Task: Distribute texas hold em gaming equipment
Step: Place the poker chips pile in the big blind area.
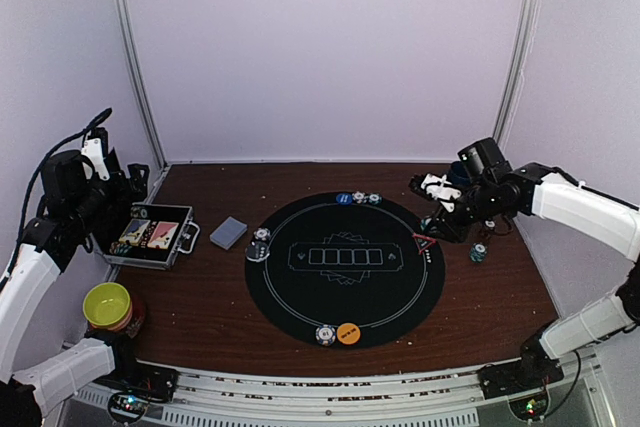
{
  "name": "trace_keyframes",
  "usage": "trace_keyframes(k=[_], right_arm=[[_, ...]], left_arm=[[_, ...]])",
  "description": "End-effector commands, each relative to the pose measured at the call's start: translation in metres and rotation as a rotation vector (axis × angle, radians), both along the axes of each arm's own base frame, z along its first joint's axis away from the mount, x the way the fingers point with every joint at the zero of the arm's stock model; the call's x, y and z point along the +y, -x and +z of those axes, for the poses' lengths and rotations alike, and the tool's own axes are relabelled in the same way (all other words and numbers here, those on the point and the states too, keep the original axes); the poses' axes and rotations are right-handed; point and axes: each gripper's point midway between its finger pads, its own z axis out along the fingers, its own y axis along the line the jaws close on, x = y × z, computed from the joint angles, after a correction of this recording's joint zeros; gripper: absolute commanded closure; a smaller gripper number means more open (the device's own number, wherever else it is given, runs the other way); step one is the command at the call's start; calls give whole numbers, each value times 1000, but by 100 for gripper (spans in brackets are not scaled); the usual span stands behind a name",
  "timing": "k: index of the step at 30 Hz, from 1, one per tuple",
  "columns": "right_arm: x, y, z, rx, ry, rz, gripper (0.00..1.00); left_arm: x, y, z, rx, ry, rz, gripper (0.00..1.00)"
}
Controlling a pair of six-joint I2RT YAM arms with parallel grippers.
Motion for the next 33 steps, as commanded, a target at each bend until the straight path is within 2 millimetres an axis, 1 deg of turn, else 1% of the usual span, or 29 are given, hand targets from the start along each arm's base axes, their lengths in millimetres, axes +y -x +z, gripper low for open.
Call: trace_keyframes(k=[1, 2, 4, 8, 11, 14, 18, 23, 29, 33], right_arm=[[59, 22, 23, -14, -39, 128, 70], [75, 27, 22, -14, -37, 160, 70], [105, 38, 15, -4, -25, 226, 70], [163, 64, -5, 13, -5, 350, 70], [201, 87, -24, 40, 20, 433, 70], [229, 103, -40, 57, 35, 475, 70], [253, 120, -57, 77, 43, 506, 70], [268, 141, -70, 79, 42, 524, 70], [283, 144, -79, 118, 33, 512, 70], [287, 147, -89, 122, 48, 506, 70]], left_arm=[[5, 1, 13, -46, -1, 16, 2], [5, 1, 13, -46, -1, 16, 2], [5, 1, 13, -47, -2, 18, 2], [6, 1, 13, -45, -4, 23, 2], [7, 0, 12, -42, -7, 27, 2], [8, 0, 12, -41, -8, 30, 2], [8, 0, 12, -42, -9, 32, 2], [7, 0, 13, -44, -5, 25, 2], [8, 1, 13, -44, -6, 29, 2], [8, 0, 13, -45, -6, 29, 2]])
